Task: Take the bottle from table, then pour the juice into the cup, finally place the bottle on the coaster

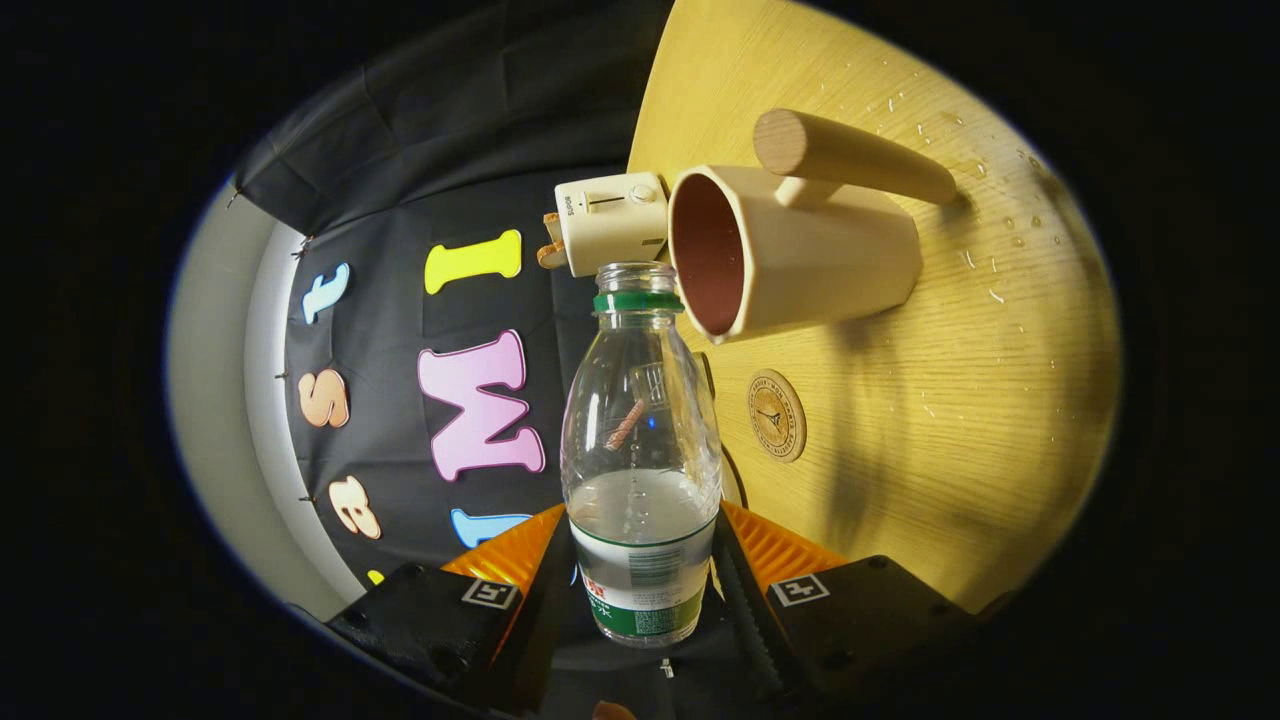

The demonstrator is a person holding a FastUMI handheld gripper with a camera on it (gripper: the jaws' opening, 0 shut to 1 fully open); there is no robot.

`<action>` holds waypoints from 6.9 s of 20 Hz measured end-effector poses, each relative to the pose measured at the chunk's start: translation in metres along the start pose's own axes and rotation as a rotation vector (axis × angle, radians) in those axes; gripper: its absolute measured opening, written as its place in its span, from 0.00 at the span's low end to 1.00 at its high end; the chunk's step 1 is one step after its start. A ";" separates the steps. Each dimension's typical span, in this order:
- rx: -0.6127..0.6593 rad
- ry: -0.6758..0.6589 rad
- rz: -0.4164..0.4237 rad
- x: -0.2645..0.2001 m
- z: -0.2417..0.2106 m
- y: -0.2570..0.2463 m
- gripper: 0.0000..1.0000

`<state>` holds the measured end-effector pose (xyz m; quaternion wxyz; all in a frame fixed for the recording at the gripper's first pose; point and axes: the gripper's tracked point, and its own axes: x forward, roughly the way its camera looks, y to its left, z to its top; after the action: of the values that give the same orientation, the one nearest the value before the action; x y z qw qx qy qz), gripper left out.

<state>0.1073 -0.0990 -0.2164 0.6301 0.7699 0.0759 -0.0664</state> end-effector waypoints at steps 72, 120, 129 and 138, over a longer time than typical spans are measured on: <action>0.439 -0.017 0.107 0.005 0.009 0.064 0.76; -1.571 -0.439 -0.154 0.071 0.013 0.068 0.76; -1.638 -0.437 -0.199 0.130 0.015 0.029 0.76; -1.625 -0.444 -0.233 0.157 0.028 0.002 0.77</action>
<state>0.2612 -0.1211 -0.2515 0.9766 0.0345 0.0534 -0.2054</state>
